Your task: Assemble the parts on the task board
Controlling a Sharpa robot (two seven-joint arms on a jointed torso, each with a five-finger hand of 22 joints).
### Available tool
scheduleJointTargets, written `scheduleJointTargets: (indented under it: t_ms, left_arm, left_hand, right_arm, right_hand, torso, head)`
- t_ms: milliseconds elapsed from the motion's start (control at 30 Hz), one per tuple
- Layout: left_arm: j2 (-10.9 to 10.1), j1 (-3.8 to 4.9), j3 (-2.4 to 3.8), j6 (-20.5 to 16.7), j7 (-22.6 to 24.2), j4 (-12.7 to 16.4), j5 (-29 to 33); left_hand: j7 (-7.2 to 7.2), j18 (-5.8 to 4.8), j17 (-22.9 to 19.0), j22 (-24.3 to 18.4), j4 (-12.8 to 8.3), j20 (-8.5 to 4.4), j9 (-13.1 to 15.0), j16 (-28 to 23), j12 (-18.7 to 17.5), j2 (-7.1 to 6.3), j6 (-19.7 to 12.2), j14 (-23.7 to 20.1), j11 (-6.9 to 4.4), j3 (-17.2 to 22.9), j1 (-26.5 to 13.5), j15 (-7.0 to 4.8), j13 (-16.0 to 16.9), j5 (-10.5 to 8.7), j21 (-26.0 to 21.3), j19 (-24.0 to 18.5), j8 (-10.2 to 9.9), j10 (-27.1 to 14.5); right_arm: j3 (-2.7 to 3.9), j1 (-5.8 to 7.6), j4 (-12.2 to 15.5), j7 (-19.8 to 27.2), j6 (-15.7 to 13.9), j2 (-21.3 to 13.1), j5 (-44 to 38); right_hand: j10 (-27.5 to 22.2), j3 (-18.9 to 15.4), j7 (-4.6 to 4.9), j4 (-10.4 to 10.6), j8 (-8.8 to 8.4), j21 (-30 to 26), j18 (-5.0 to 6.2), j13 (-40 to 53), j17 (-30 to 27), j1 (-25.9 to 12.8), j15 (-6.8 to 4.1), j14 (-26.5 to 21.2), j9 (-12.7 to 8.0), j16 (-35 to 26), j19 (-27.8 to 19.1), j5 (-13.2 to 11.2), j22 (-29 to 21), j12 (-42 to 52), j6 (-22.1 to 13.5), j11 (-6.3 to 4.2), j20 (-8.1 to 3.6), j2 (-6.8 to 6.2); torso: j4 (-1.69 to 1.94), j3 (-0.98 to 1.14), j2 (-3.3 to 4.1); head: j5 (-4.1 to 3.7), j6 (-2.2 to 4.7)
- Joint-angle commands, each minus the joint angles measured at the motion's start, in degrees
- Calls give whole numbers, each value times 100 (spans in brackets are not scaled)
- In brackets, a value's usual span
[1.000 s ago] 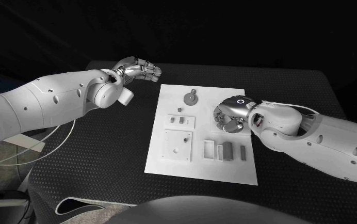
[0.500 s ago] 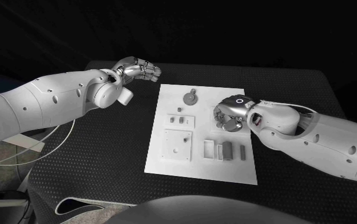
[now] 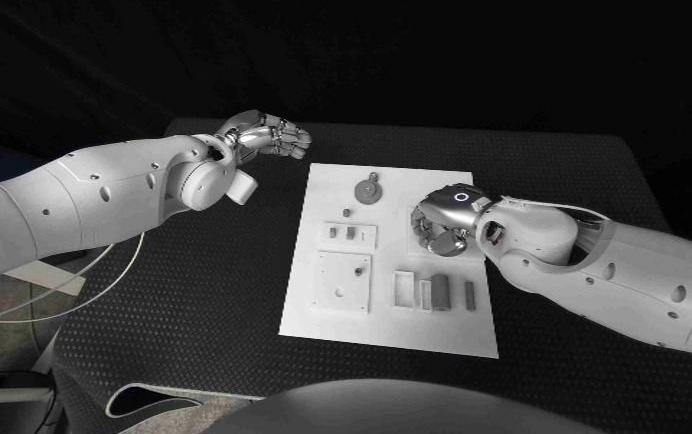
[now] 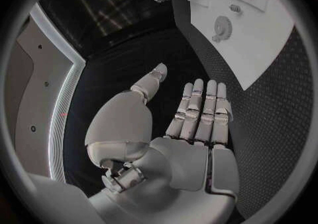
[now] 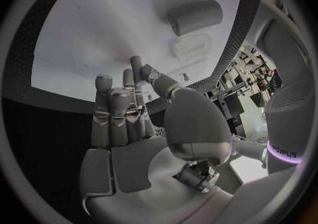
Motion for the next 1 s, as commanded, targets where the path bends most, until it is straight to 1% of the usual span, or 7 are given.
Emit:
scheduleJointTargets:
  t_ms: [33,200,367,533,633,767,1000]
  left_arm:
    - [7,6,4,63,48,6,-13]
    - [2,6,4,63,49,9,-13]
    - [-1,6,4,59,54,13,-14]
    - [-1,6,4,58,54,9,-14]
    - [-1,6,4,53,56,8,-14]
    - [0,6,4,52,58,8,-14]
    - [3,7,4,58,58,12,-14]
  left_hand:
    - [82,-15,8,-8,29,27,0,-31,26,-6,-4,25,36,-6,33,1,-8,-20,11,-5,12,-11]
    - [81,-14,9,-10,30,27,0,-32,26,-5,-4,25,35,-5,33,1,-10,-20,11,-5,13,-11]
    - [80,-13,9,-11,30,28,0,-33,27,-4,-4,25,34,-5,33,0,-12,-21,11,-5,14,-10]
    - [78,-12,10,-13,30,28,0,-34,27,-3,-3,26,32,-4,34,-1,-14,-21,11,-5,15,-9]
    - [77,-12,10,-14,30,28,0,-35,27,-3,-3,26,31,-4,34,-1,-16,-21,11,-5,15,-9]
    - [76,-12,11,-16,30,29,0,-35,27,-4,-2,27,30,-5,33,0,-17,-21,11,-5,15,-8]
    - [73,-11,12,-18,30,30,1,-36,27,-4,-2,27,27,-5,32,0,-20,-21,11,-5,16,-8]
  right_arm:
    - [2,-4,64,-27,-125,-8,-190]
    - [7,-4,148,-59,-222,-77,-248]
    - [49,-2,176,-64,-338,-96,-241]
    - [139,0,322,-70,-349,-151,-243]
    - [198,8,527,-53,-394,-197,-186]
    - [212,17,723,79,-524,-172,42]
    - [205,15,755,205,-492,97,229]
  right_hand:
    - [125,-30,4,-9,31,37,166,30,10,123,-49,-8,86,30,-4,21,116,32,58,-60,-51,81]
    - [155,-44,-7,-8,45,47,166,57,14,130,-61,-6,103,40,-1,21,116,41,81,-73,-54,77]
    - [168,-50,-11,-7,51,52,166,70,17,132,-68,-5,111,47,3,21,116,43,91,-79,-56,74]
    - [173,-54,-13,-8,53,57,166,78,19,134,-71,-3,116,52,6,21,116,43,95,-82,-58,70]
    - [177,-56,-15,-8,55,61,166,85,22,136,-74,-2,120,56,9,21,116,43,99,-85,-60,66]
    - [181,-59,-16,-7,56,64,166,91,24,136,-76,-1,123,60,12,21,116,42,102,-87,-61,63]
    - [180,-59,-16,-6,55,66,166,95,24,136,-78,-3,124,62,13,21,115,40,101,-88,-62,66]
  torso:
    - [8,-2,-2]
    - [3,-6,-2]
    - [-1,-9,-5]
    - [3,-4,-3]
    - [2,-2,-2]
    - [-7,-5,-3]
    - [-1,-2,-1]
  head:
    - [-9,3]
    - [0,2]
    - [-2,17]
    - [3,18]
    - [13,17]
    - [22,20]
    - [38,17]
